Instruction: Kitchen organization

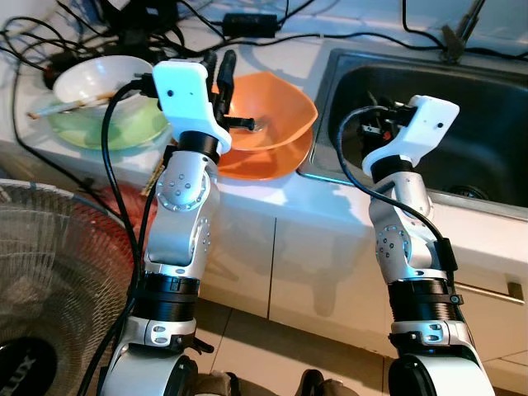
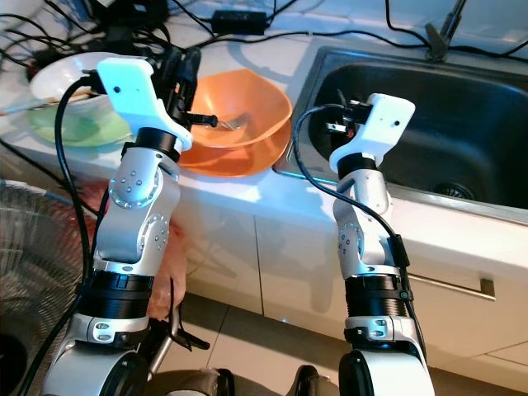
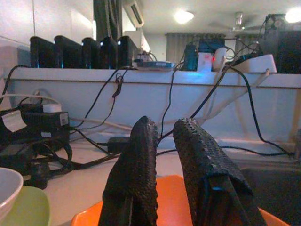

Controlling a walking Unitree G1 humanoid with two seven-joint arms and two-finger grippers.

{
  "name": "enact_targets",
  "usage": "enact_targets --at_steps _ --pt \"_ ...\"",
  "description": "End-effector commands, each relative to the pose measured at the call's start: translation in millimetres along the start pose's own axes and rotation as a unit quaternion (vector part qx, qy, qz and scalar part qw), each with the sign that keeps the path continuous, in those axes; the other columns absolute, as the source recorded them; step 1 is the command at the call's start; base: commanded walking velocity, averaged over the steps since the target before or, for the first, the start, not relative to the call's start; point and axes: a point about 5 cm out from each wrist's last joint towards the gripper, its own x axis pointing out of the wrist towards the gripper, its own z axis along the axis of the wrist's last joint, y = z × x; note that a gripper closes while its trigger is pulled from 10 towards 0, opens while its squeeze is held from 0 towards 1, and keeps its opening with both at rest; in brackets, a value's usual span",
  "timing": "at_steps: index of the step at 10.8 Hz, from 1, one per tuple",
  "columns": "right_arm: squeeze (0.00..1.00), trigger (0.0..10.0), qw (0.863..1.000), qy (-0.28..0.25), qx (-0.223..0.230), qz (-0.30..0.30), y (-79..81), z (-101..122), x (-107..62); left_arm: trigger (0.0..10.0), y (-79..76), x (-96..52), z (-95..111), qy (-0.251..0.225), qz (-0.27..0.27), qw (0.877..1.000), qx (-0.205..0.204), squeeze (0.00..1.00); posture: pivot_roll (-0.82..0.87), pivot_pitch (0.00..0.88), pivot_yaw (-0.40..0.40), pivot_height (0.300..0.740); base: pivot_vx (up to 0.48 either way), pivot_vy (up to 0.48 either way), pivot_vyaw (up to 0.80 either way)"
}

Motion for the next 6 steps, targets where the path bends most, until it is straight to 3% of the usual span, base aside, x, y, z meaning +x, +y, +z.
enact_targets --at_steps 1,6 --pt "0.0 10.0 1.0 0.0 0.003 -0.002 -1.0 0.4 0.5 10.0 -1.7 0.7 1.9 -0.003 -0.003 1.0 0.005 0.0 0.09 0.177 0.036 0.74 0.0 0.0 0.0" --pt "0.0 10.0 1.0 0.003 0.009 -0.008 -2.8 -0.8 0.2 10.0 -1.3 0.3 1.3 -0.001 -0.003 1.0 0.007 0.0 0.09 0.181 0.036 0.74 0.273 0.0 0.0"
